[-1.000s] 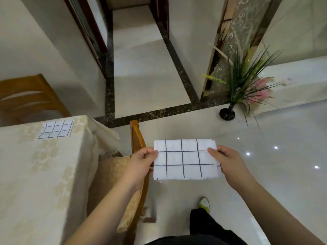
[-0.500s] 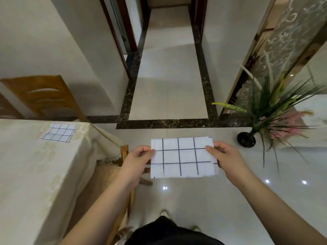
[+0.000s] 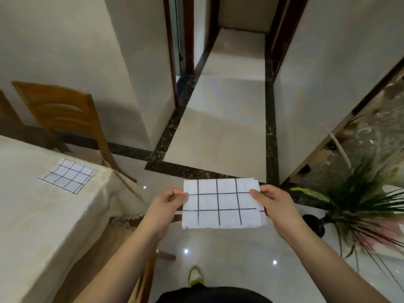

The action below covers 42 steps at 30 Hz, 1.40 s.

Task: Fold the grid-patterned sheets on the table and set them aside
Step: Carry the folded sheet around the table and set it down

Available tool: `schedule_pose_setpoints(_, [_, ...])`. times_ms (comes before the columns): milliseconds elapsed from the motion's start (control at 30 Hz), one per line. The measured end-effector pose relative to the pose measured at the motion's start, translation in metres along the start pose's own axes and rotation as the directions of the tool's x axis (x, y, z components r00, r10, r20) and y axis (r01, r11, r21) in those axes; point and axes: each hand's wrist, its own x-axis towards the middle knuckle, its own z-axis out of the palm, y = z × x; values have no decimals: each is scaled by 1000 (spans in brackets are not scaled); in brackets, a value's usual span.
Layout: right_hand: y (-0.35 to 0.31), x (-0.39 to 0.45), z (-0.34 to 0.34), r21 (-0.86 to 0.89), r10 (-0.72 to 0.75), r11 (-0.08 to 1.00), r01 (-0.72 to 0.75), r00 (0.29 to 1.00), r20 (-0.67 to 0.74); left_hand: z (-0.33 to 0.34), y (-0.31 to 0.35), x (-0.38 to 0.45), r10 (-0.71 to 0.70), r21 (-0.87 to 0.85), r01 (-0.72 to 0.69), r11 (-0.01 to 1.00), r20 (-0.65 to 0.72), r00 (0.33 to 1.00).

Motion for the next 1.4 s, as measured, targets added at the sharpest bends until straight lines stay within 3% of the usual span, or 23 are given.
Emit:
schedule_pose_setpoints(267, [-33,70,51,-29,33,999,-31,997,75,-35,26,54,-32,-80,24,997,-103,994])
schedule_pose_setpoints(500, [-50,149,90,-48,65,997,-54,964,259,-48,32,95,-83,-185,31,982,-279,957])
schedule_pose_setpoints(767, [-83,257,130,-53,95,995,-80,847,523,-47,63,154,-145,-252,20,967,-487,861])
schedule_pose_setpoints(900, [-114,305,144,-101,61,995,-3,812,580,-43,87,177,-159,-250,25,968,-532,832])
schedule_pose_setpoints(1133, [-143,360,180,-141,114,990,-25,731,672,-43,101,206,-177,-310,-28,950,-613,770])
schedule_pose_setpoints(1400, [-159,382,275,-280,199,959,38,612,765,-95,88,228,-197,-411,-163,897,-701,686])
